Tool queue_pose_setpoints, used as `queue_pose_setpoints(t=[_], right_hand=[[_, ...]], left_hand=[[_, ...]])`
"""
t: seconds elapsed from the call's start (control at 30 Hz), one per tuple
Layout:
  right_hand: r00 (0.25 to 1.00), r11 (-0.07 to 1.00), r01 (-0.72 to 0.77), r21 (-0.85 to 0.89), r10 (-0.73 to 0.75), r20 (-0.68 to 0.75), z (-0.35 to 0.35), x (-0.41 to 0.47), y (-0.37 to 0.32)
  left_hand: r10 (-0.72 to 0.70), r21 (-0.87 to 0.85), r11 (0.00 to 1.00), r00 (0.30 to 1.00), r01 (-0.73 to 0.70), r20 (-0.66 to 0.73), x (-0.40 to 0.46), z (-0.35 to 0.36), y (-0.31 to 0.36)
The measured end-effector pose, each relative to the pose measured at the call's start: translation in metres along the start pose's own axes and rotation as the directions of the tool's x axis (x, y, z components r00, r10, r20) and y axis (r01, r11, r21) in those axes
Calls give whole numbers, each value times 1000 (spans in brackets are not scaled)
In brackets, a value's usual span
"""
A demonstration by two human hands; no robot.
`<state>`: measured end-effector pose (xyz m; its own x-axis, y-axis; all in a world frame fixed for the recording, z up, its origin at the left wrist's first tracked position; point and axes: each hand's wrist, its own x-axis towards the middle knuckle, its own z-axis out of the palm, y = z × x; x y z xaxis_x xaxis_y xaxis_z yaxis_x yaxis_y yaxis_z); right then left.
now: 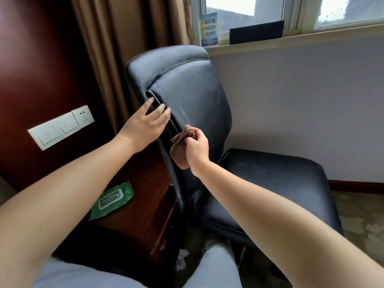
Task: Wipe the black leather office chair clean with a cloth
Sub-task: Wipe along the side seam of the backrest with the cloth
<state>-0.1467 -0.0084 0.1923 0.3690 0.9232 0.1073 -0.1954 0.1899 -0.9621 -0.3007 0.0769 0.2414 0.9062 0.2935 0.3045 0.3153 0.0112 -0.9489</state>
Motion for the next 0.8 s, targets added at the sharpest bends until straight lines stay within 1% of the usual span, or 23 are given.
queue_pose_setpoints(t=[0.13,0.27,0.4,0.53,0.63,0.7,0.73,0.77,0.8], right_hand=[[1000,1000,23,-2,-23,4,10,6,-10],[997,995,73,-60,-71,36,25,18,-26],[979,966,206,-157,-202,38,42,32,-43],[938,909,347,-231,-342,59,51,46,-62],[870,835,489,-250,-488,71,59,52,-73],[812,757,577,-306,-570,123,62,56,-71],[777,693,621,-367,-604,175,62,57,-65],[736,604,662,-443,-635,234,62,58,-58],[684,489,699,-522,-671,287,61,59,-50]], left_hand=[[-16,-26,1000,1000,16,-19,-1,2,-10],[-95,-59,994,995,94,-13,-5,1,-21],[-191,-129,973,982,191,14,-10,-2,-36],[-193,-129,973,981,191,-2,-11,1,-44],[-220,-169,964,973,207,-63,-9,4,-44],[-248,-177,958,963,228,-105,-9,5,-45],[-258,-184,955,958,234,-123,-10,6,-45],[-268,-187,952,954,241,-134,-10,7,-44],[-278,-184,950,950,251,-140,-11,8,-43]])
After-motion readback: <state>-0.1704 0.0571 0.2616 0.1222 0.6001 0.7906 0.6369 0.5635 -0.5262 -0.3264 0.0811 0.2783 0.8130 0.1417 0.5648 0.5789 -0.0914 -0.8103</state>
